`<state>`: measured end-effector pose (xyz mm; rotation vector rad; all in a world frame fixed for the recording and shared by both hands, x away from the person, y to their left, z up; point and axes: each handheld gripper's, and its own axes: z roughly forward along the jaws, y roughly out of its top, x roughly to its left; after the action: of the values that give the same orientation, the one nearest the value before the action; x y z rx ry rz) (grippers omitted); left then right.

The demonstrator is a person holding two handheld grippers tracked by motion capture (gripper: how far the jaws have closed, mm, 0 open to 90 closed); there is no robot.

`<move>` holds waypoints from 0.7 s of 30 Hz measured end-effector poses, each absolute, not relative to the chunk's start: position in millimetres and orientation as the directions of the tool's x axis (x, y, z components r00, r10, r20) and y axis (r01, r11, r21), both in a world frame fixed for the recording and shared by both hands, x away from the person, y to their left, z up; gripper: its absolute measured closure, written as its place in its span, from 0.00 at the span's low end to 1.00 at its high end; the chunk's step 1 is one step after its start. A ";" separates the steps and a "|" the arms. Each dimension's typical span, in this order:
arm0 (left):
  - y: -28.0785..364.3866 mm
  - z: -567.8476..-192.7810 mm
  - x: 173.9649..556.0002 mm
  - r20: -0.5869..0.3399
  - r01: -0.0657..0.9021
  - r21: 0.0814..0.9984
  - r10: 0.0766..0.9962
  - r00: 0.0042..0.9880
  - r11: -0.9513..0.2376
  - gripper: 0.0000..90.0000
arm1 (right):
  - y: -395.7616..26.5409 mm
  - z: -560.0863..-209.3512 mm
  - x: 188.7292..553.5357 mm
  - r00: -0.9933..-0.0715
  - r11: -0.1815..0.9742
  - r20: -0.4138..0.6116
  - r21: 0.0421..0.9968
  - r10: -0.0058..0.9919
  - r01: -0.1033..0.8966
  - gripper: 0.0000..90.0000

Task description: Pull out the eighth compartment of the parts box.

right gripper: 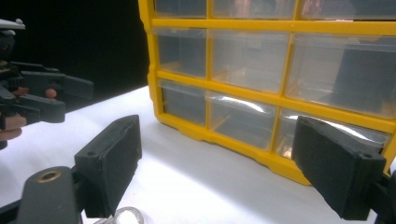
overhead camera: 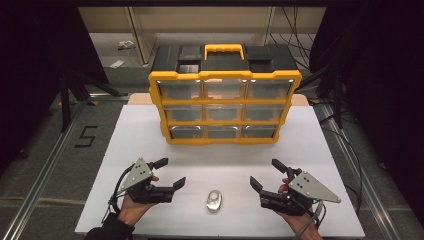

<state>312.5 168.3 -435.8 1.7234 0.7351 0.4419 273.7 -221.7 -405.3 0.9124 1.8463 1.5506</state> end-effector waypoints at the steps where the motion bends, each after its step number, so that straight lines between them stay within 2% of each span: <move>1: 168.1 -435.9 312.5 -0.082 0.246 0.958 0.675 0.733 -0.150 0.16 | -221.5 -405.6 274.1 -0.613 0.103 0.009 0.984 0.790 0.148 0.19; 21: 166.8 -434.6 312.5 -0.081 0.243 0.959 0.674 0.734 -0.149 0.16 | -217.3 -407.2 279.8 -0.611 0.152 -0.032 0.978 0.791 0.146 0.17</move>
<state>312.5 166.8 -434.6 1.7211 0.7320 0.4418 279.8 -217.3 -407.2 0.8907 1.8738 1.4930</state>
